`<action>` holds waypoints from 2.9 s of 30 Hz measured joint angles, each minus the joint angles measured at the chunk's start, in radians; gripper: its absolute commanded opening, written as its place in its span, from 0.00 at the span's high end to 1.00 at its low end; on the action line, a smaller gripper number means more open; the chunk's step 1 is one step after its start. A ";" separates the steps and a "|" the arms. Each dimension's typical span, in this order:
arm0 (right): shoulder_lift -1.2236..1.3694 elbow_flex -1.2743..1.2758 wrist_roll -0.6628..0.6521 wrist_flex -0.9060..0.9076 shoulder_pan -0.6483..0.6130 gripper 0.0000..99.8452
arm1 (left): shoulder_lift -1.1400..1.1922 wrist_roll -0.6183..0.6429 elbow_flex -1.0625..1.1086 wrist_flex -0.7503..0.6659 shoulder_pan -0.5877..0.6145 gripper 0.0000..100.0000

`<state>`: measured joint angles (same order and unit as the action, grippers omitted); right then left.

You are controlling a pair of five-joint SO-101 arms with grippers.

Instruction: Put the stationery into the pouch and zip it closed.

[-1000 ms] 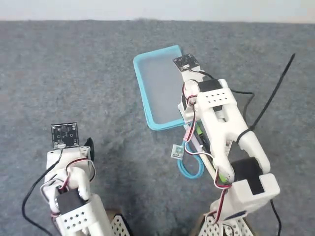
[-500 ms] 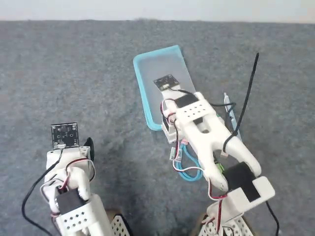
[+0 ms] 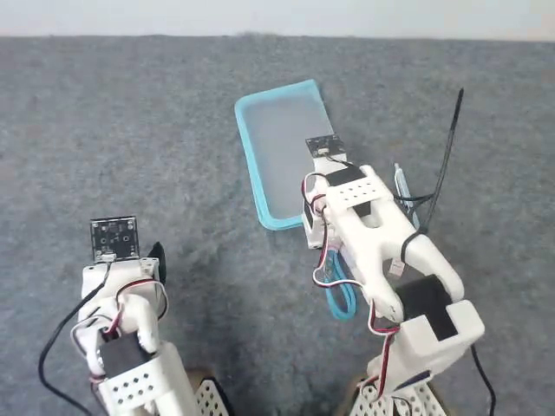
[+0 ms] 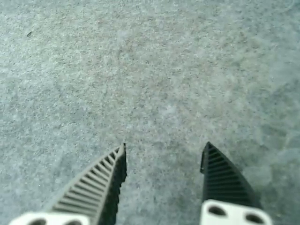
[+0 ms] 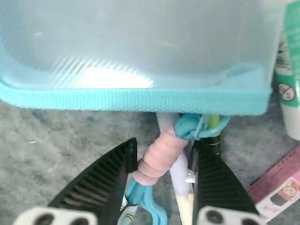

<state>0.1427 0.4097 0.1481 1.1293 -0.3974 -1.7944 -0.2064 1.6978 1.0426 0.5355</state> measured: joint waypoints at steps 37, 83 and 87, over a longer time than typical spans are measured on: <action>-0.984 0.381 -0.362 0.043 0.075 0.99 | 0.000 -0.207 -0.190 0.166 -0.137 0.76; -0.812 -0.061 -0.391 0.258 -0.235 0.99 | 1.554 0.351 -0.835 -0.442 -0.750 0.76; -0.818 -0.012 -0.399 0.233 -0.293 0.99 | 1.554 0.348 -0.815 -0.442 -0.730 0.76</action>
<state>-0.6751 0.3974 -0.2509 1.3625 -0.6905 -0.2401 0.1419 0.8830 0.6007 -0.1949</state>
